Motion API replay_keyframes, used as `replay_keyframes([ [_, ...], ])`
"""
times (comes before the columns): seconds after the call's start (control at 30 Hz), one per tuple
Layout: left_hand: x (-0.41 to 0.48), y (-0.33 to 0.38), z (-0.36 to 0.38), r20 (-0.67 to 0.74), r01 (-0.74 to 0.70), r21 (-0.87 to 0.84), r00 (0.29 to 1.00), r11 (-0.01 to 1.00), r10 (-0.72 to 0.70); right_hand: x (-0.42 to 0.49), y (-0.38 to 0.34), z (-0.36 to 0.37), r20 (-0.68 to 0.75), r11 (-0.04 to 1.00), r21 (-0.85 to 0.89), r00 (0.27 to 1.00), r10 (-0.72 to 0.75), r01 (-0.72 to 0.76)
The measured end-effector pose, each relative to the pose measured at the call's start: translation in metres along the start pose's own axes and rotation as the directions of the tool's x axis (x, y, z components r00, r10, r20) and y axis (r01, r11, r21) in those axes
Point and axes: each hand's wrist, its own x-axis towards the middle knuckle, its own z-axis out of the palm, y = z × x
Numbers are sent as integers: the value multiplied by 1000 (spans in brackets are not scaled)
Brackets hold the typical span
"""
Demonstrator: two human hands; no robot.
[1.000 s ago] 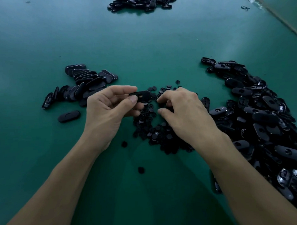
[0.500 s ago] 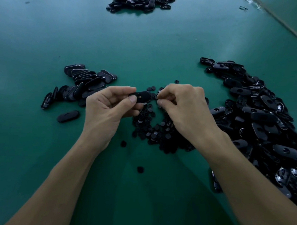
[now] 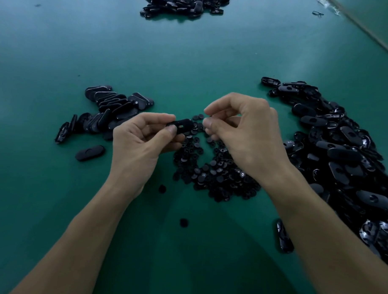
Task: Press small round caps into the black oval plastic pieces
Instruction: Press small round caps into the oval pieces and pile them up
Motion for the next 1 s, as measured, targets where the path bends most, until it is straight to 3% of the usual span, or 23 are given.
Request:
replay_keyframes([
  [0.13,-5,-1,3,134,-56,126,990,990,39,-1,-11,5,35,994,41,994,-102,100],
  [0.3,-7,3,4,224,-85,108,973,991,59,-5,-17,16,100,990,-53,987,-128,134],
  [0.5,-7,5,5,190,-79,94,980,992,60,-10,-18,24,46,992,-74,994,-98,101],
  [0.83,-6,4,5,126,-33,60,992,998,25,-10,-20,18,151,972,-219,987,-59,91],
  [1.0,-4,5,2,89,-17,42,996,999,14,-13,-22,18,90,968,-230,993,-78,97],
])
